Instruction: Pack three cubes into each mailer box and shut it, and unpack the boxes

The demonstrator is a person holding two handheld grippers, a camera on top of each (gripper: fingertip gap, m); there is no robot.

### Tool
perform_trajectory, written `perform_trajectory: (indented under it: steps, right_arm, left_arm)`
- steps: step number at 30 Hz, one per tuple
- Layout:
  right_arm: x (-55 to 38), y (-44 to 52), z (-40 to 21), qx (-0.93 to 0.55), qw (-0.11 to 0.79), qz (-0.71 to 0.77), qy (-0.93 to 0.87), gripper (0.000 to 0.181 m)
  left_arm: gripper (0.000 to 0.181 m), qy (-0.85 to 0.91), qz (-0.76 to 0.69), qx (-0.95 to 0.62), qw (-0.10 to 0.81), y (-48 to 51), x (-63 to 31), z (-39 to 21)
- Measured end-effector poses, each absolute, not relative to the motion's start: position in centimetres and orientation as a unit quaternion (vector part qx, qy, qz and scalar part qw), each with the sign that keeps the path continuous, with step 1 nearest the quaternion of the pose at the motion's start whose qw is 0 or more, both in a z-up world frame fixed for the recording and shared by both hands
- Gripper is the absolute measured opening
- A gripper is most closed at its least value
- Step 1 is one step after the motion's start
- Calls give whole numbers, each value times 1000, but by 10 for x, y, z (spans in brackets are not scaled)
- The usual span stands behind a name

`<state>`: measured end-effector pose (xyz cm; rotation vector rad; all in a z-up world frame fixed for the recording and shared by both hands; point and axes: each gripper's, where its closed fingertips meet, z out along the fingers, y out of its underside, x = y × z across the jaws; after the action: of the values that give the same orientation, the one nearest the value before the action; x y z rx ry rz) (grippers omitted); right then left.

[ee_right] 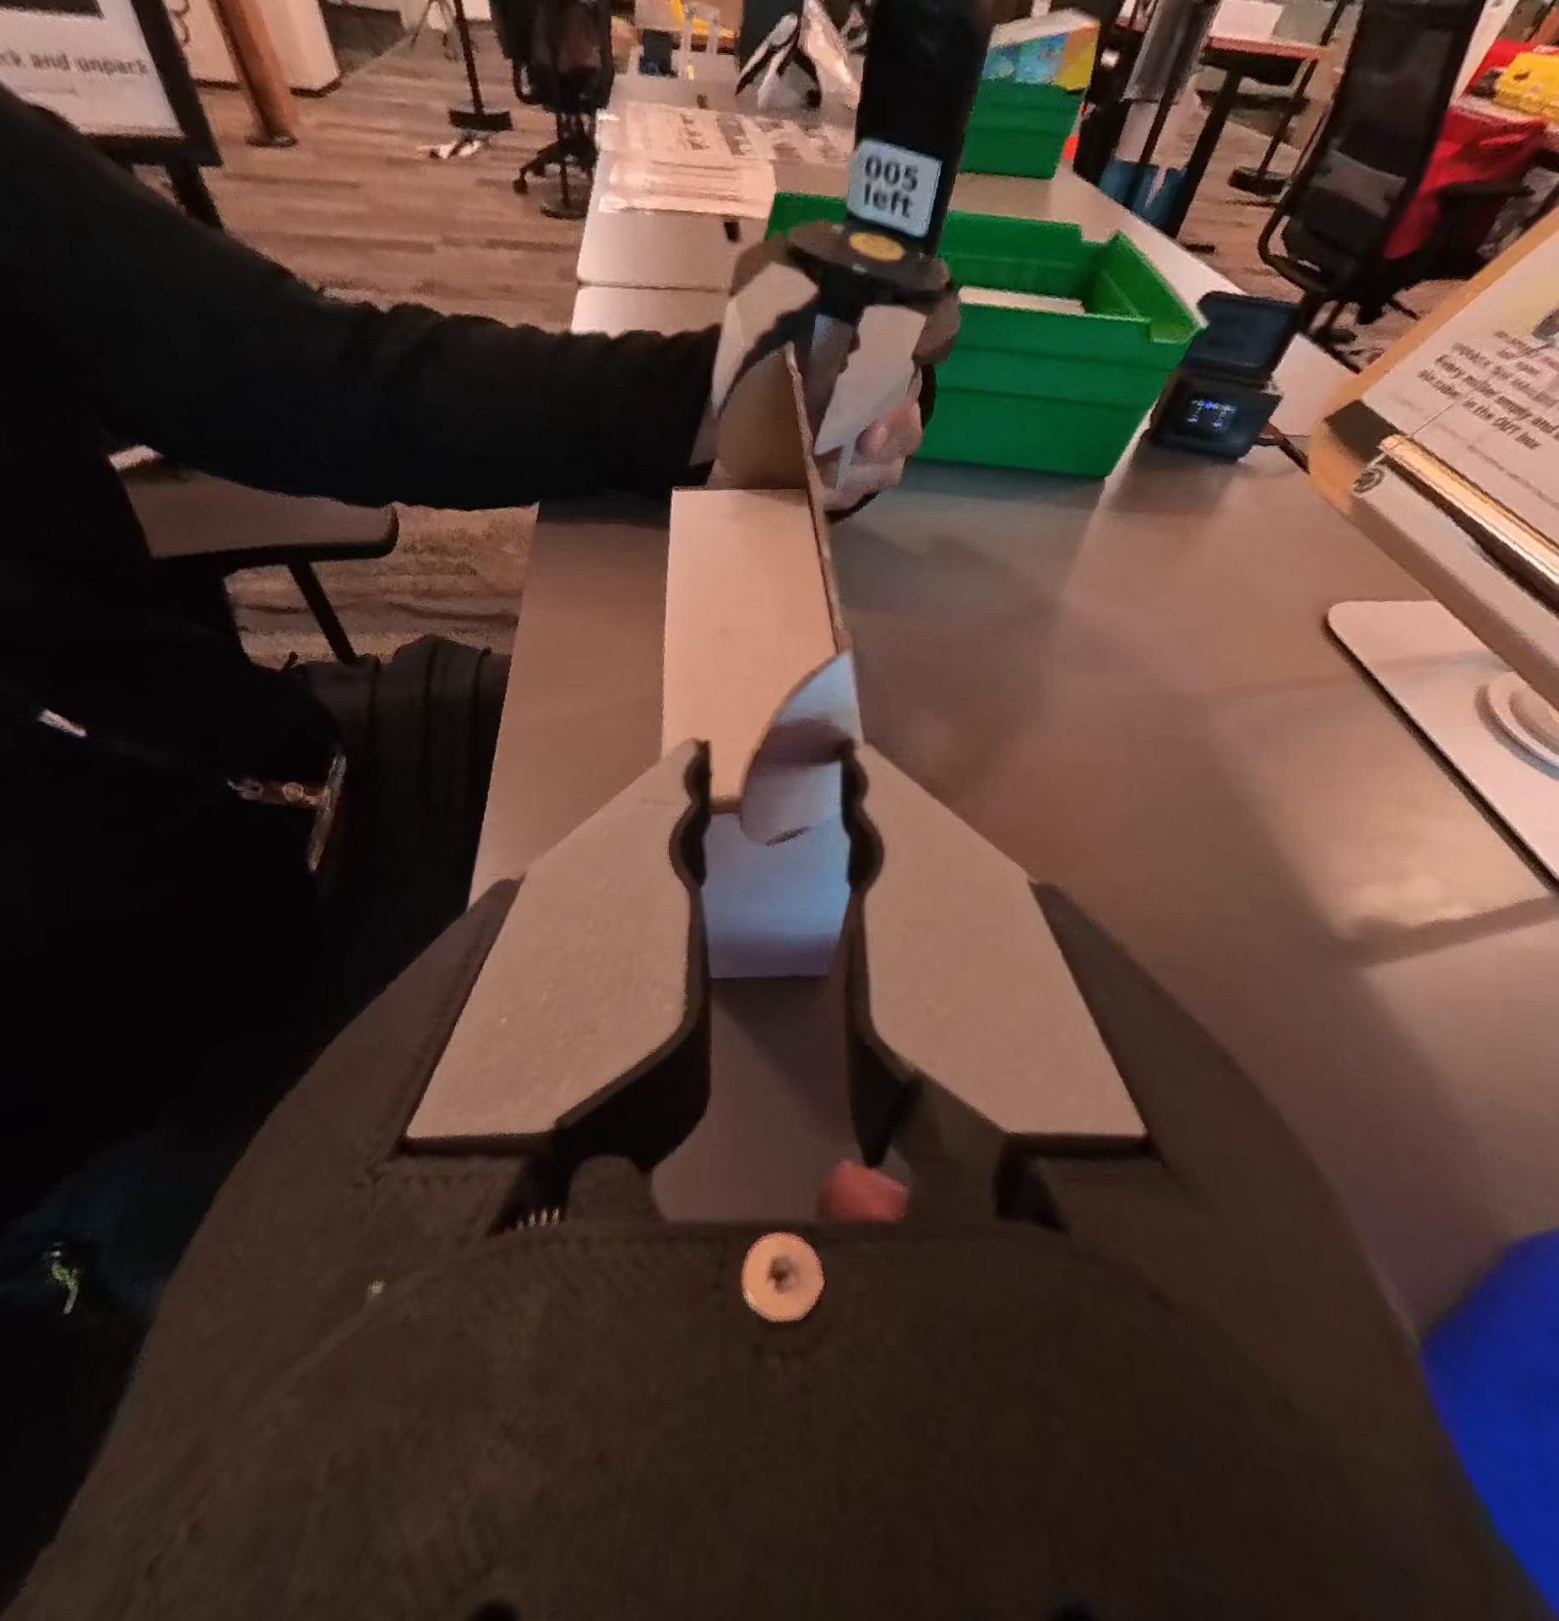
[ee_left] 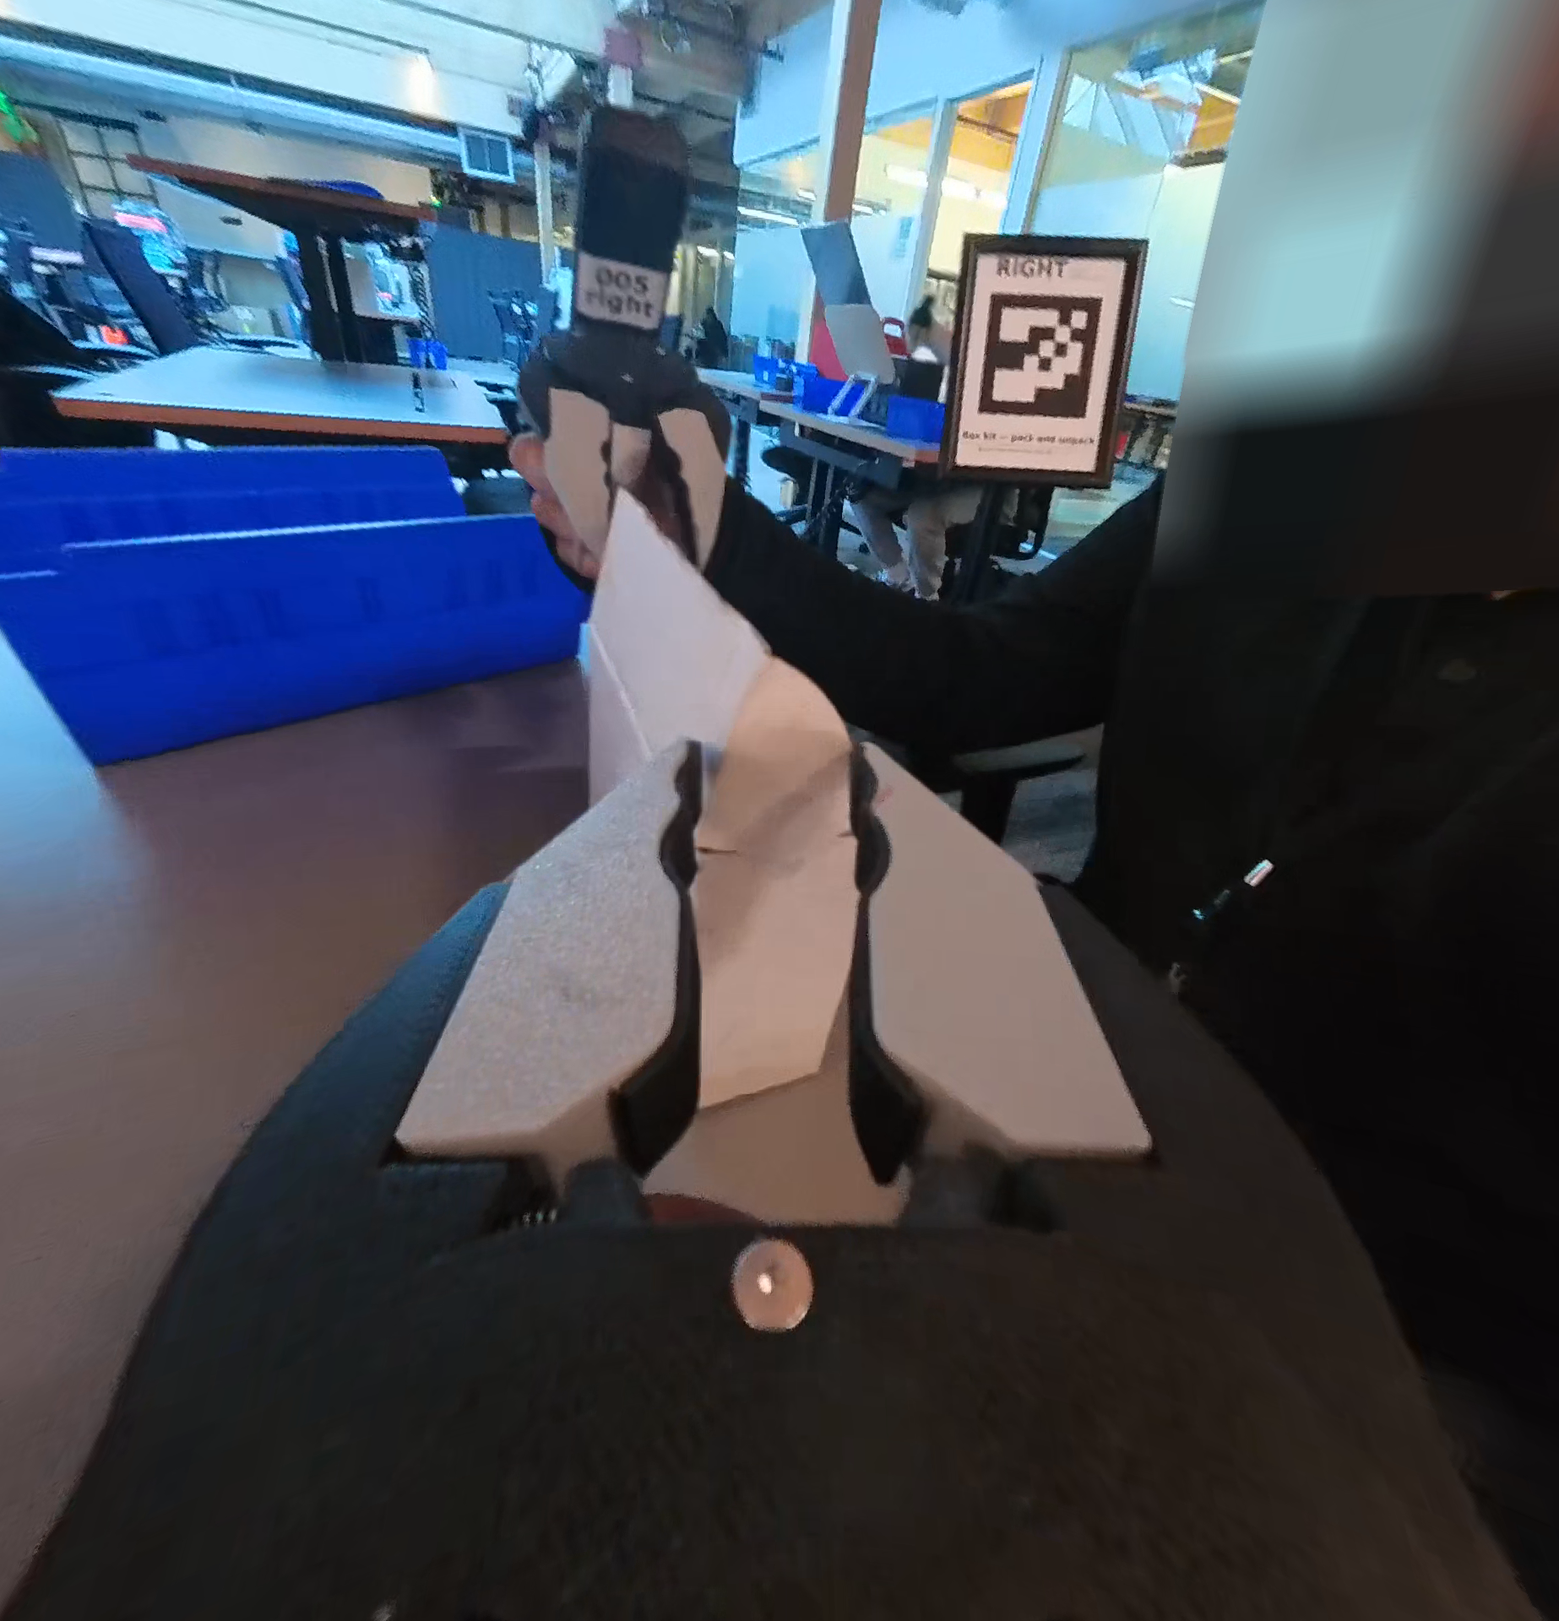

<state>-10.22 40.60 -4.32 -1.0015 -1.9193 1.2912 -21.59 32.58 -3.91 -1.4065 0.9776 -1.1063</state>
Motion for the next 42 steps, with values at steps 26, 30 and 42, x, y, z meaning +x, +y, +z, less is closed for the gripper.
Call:
perform_trajectory:
  steps: [26, 30, 42]
  right_arm:
    - [-112, 402, -48, -446, 270, 444, -728, 25]
    - [-110, 410, -48, -453, 275, 445, -722, 25]
    - [-115, 419, -34, -436, 290, 508, -684, 48]
  left_arm:
    - [33, 413, -425, -587, 552, 315, -210, -38]
    - [36, 418, -421, -589, 550, 314, -207, -40]
    - [39, 425, -417, -585, 550, 313, -199, -40]
